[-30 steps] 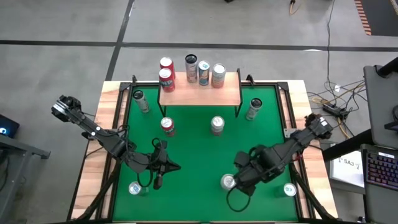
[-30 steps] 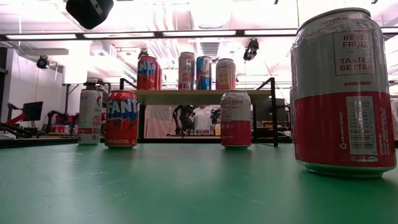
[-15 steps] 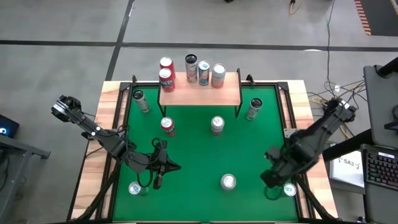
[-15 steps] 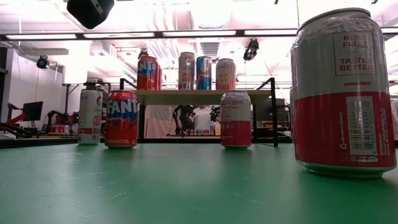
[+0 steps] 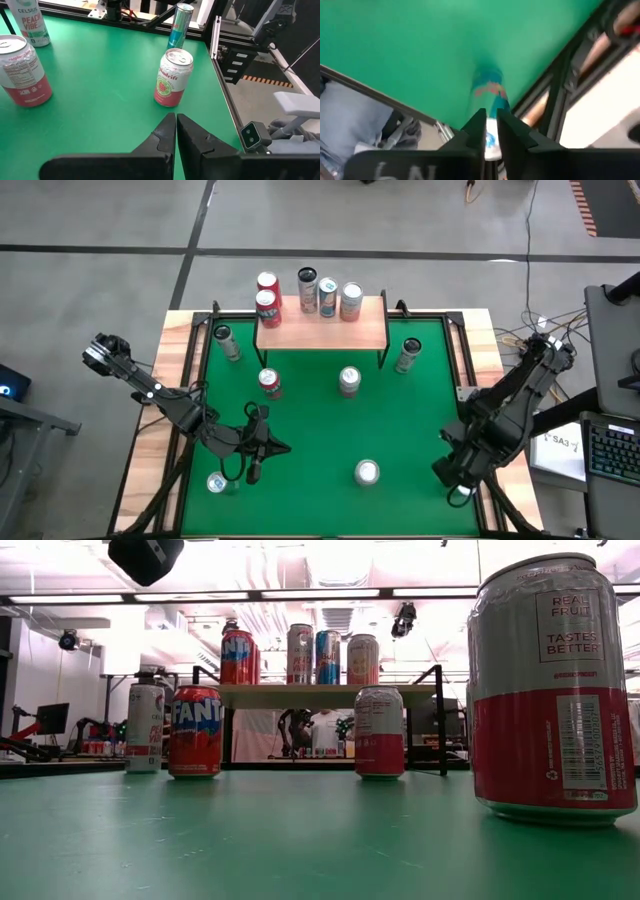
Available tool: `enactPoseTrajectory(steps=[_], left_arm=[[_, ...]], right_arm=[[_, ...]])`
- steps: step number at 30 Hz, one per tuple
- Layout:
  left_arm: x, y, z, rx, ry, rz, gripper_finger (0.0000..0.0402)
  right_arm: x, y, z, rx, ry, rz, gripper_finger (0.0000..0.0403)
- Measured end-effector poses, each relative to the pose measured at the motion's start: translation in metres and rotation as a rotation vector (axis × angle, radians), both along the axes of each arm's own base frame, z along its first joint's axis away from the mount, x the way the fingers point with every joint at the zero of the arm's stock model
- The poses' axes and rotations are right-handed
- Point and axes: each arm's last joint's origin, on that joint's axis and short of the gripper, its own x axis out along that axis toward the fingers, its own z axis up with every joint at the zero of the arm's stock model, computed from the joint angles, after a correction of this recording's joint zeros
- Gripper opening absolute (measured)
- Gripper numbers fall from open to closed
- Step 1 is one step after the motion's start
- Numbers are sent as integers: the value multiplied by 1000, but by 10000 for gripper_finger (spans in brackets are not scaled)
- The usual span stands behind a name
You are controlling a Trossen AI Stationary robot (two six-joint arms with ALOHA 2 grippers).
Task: Place canned beverage on shelf
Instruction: Put the right blue soda can on the shelf aligned with other blue soda cans
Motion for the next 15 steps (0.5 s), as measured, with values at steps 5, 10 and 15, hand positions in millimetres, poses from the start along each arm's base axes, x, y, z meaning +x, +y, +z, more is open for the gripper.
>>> enactPoseTrajectory(steps=[5,10,15], left_arm=[[0,0,0,0,0,0,0],[0,0,0,0,0,0,0],[0,0,0,0,0,0,0]], right_arm=[[-4,3,0,23,42,-27,127],[-9,8,0,24,56,-49,218],[-11,22,-7,23,81,-35,289]])
